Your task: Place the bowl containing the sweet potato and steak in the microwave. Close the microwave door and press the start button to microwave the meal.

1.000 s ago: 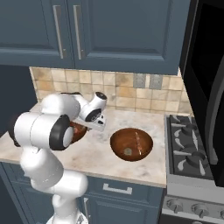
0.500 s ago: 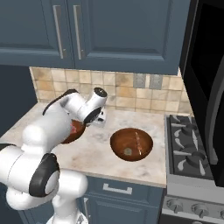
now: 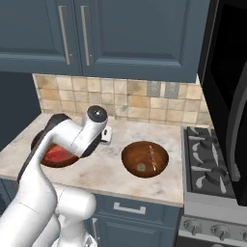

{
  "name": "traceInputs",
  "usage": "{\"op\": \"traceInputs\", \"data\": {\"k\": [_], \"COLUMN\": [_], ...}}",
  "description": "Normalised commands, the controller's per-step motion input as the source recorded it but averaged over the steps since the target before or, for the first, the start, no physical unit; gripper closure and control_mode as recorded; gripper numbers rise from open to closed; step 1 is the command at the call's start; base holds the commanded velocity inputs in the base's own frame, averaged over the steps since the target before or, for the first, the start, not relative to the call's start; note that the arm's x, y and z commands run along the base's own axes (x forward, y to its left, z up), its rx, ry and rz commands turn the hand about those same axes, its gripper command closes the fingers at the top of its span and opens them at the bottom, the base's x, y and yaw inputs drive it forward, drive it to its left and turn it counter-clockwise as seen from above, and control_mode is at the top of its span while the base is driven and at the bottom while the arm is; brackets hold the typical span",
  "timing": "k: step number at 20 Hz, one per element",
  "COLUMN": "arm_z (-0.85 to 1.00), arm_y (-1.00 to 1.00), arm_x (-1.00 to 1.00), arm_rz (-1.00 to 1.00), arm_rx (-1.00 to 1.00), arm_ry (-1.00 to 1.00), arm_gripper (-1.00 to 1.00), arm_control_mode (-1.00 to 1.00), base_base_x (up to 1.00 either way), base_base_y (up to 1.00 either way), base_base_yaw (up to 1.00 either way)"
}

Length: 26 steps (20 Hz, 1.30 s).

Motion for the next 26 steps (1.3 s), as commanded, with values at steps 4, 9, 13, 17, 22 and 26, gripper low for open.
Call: {"op": "traceInputs", "data": {"k": [4,9,13,17,22,26], "arm_z": [1.0,0.73,0.41,0.43,0.35,0.17], "arm_y": [-0.25,-0.52,-0.55,-0.31,-0.07,-0.09], "arm_x": [-0.63,-0.38,-0.22,-0.28,-0.48,-0.68], "arm_rz": [-0.14,-0.18,-0.2,-0.15,-0.11,-0.04], "arm_rx": [0.0,0.04,0.02,0.0,0.0,0.0], "arm_ry": [-0.08,0.0,0.0,0.0,0.0,0.0], "arm_gripper": [1.0,1.0,1.0,1.0,1.0,1.0], "arm_control_mode": [-1.0,-1.0,-1.0,-1.0,-1.0,-1.0], "base_base_x": [0.0,0.0,0.0,0.0,0.0,0.0], "base_base_y": [0.0,0.0,0.0,0.0,0.0,0.0], "base_base_yaw": [0.0,0.0,0.0,0.0,0.0,0.0]}}
